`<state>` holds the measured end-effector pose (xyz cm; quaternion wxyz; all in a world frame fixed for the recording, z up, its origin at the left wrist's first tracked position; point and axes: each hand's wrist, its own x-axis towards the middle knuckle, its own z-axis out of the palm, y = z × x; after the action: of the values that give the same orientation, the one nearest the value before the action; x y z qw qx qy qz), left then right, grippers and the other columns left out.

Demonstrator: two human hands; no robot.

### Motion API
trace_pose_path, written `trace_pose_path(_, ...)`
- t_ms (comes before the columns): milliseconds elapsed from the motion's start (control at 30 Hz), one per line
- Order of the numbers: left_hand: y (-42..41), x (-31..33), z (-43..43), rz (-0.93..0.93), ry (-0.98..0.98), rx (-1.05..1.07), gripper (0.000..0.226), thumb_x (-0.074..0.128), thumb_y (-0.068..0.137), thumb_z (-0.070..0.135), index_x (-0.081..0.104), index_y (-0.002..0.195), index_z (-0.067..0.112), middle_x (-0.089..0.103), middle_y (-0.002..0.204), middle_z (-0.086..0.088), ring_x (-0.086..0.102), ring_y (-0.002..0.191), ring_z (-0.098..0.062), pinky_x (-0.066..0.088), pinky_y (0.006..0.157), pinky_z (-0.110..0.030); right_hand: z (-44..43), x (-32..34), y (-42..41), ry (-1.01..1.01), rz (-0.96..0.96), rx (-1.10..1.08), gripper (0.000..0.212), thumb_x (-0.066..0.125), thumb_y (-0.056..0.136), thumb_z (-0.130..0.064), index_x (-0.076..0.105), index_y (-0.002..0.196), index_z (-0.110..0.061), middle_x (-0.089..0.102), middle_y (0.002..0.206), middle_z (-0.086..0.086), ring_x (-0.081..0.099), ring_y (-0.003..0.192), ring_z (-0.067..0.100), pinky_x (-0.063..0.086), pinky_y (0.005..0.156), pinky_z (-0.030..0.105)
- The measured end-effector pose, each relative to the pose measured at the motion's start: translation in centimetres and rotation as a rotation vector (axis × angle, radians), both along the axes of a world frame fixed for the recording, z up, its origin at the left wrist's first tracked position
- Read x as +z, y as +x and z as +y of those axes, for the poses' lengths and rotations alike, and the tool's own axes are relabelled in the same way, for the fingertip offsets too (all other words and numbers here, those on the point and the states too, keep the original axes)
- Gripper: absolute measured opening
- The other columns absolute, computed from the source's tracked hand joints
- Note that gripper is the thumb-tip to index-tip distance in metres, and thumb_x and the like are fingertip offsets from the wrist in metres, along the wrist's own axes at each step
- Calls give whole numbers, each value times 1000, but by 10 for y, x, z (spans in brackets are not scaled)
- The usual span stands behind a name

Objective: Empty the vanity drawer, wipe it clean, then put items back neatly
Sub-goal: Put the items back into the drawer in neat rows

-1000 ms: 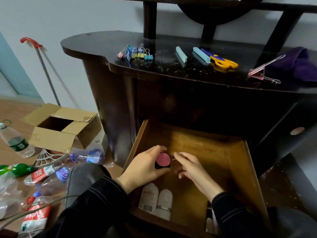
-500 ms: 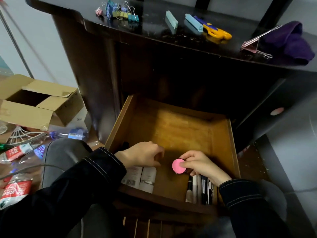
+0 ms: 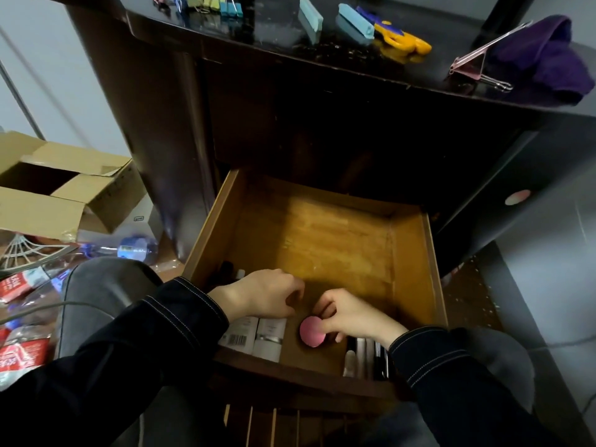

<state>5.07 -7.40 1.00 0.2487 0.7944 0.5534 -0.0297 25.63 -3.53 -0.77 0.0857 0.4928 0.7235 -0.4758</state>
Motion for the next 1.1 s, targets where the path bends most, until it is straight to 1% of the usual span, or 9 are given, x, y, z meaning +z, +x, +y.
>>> trace_pose_path(67, -1, 1, 0, 2, 3, 19, 29, 66, 91, 31, 62, 118, 20, 67, 110, 0, 62, 101, -20, 53, 83, -39, -5, -4, -9, 66, -54, 94, 27, 78, 83, -25, 62, 102, -17, 66, 95, 3, 69, 77, 23, 54, 58, 34)
trace_pose_path(133, -2, 1, -1, 9, -5, 21, 31, 66, 91, 30, 62, 120, 20, 66, 112, 0, 62, 102, -20, 53, 84, -40, -9, -9, -16, 201, -143, 212, 24, 77, 81, -29, 58, 89, -17, 60, 81, -1, 56, 63, 15, 40, 50, 33)
trace_pose_path(267, -3, -1, -2, 24, -54, 13, 30, 65, 90, 24, 63, 119, 18, 66, 112, -1, 62, 104, -21, 53, 86, -41, -15, -13, -25, 226, -173, 289, 26, 77, 80, -29, 53, 80, -19, 56, 80, -2, 48, 63, 13, 35, 51, 32)
trace_pose_path(433, -3, -6, -4, 61, -97, -1, 10, 62, 88, 23, 61, 98, 20, 60, 106, 0, 57, 93, -19, 46, 75, -34, -21, -13, -25, 162, -170, 358, 28, 77, 81, -28, 64, 96, -9, 69, 96, 9, 57, 71, 18, 42, 55, 35)
trace_pose_path(500, -4, -8, -4, 74, -119, 4, 11, 64, 87, 24, 61, 97, 20, 62, 108, -2, 57, 93, -20, 50, 77, -37, -22, -13, -24, 157, -161, 363, 31, 77, 82, -27, 64, 100, -6, 69, 99, 13, 57, 72, 19, 42, 56, 36)
trace_pose_path(667, -4, -11, -3, 102, -137, 5, 24, 68, 85, 26, 65, 106, 16, 64, 110, -3, 61, 100, -23, 54, 84, -43, -16, -10, -19, 32, -88, 279, 30, 77, 85, -25, 64, 105, -7, 68, 84, 7, 59, 61, 13, 45, 48, 26)
trace_pose_path(833, -4, -8, -4, 93, -132, -5, 24, 65, 88, 28, 64, 109, 16, 63, 114, -3, 59, 104, -23, 52, 86, -42, -12, -7, -14, -34, -46, 243, 24, 72, 90, -24, 64, 106, -8, 72, 93, 11, 62, 66, 11, 51, 54, 26)
trace_pose_path(933, -2, 1, -6, 48, -70, 21, 22, 61, 94, 33, 66, 109, 17, 65, 113, -3, 61, 104, -23, 52, 86, -41, -7, 4, -9, 41, 2, 138, 9, 64, 97, -27, 64, 98, -18, 72, 90, 6, 62, 62, 5, 48, 52, 21)
trace_pose_path(1100, -2, 30, -10, -89, 197, 104, 23, 60, 97, 35, 68, 110, 18, 69, 107, 2, 64, 98, -19, 53, 80, -36, -2, 63, 7, 309, 140, -46, 8, 62, 99, -31, 69, 94, -30, 71, 88, -11, 67, 74, 0, 49, 58, 15)
